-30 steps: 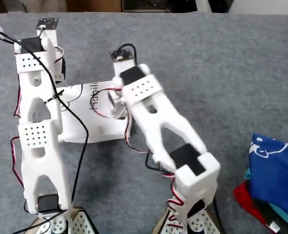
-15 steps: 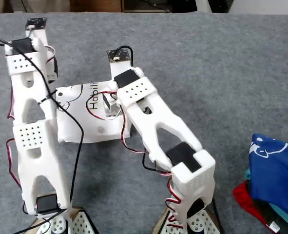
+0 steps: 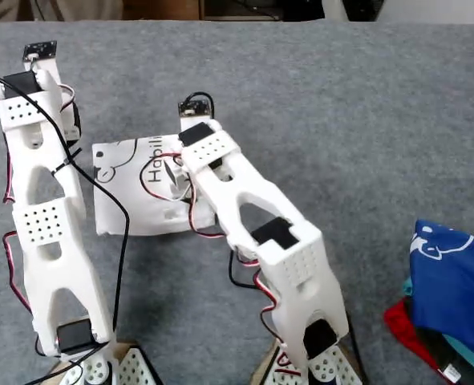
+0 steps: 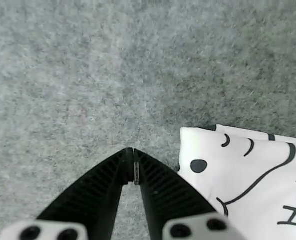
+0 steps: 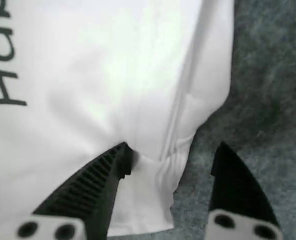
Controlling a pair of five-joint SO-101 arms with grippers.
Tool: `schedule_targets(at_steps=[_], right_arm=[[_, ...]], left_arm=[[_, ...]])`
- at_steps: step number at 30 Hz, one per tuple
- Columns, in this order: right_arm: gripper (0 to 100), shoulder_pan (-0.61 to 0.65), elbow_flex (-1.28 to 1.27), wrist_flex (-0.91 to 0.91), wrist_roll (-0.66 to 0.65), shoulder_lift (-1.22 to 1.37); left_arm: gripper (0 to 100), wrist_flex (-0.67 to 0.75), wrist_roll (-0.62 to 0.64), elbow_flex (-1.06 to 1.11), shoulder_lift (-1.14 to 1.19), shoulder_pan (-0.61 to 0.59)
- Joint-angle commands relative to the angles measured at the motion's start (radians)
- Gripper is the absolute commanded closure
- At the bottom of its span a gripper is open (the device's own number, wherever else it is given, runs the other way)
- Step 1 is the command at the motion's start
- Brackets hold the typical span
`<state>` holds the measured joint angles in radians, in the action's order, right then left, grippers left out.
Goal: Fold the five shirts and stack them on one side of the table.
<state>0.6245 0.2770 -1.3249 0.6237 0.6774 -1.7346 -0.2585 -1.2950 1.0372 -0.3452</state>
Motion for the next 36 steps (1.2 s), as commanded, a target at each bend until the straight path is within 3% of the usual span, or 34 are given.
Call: schedule_targets(at_steps=[1,4,14,23,36], right_arm=[[90.9,-0.001,0.054,0.005,0.002,0.041],[99.5,-0.001,0.065,0.005,-0.005,0.054],[99.4,-0.071,0.119,-0.048,-0.072,0.051],[99.4,-0.136,0.188,-0.048,-0.104,0.091],[99.4,-0.143,0.185,-0.04,-0.106,0.102]], left_arm=[[98,0.012,0.005,-0.046,-0.012,-0.008],[98,0.012,0.005,-0.046,-0.012,0.0],[96,0.014,0.015,-0.038,-0.01,0.018],[75,0.014,0.149,-0.043,0.042,0.061],[76,0.012,0.39,-0.043,0.14,0.071]])
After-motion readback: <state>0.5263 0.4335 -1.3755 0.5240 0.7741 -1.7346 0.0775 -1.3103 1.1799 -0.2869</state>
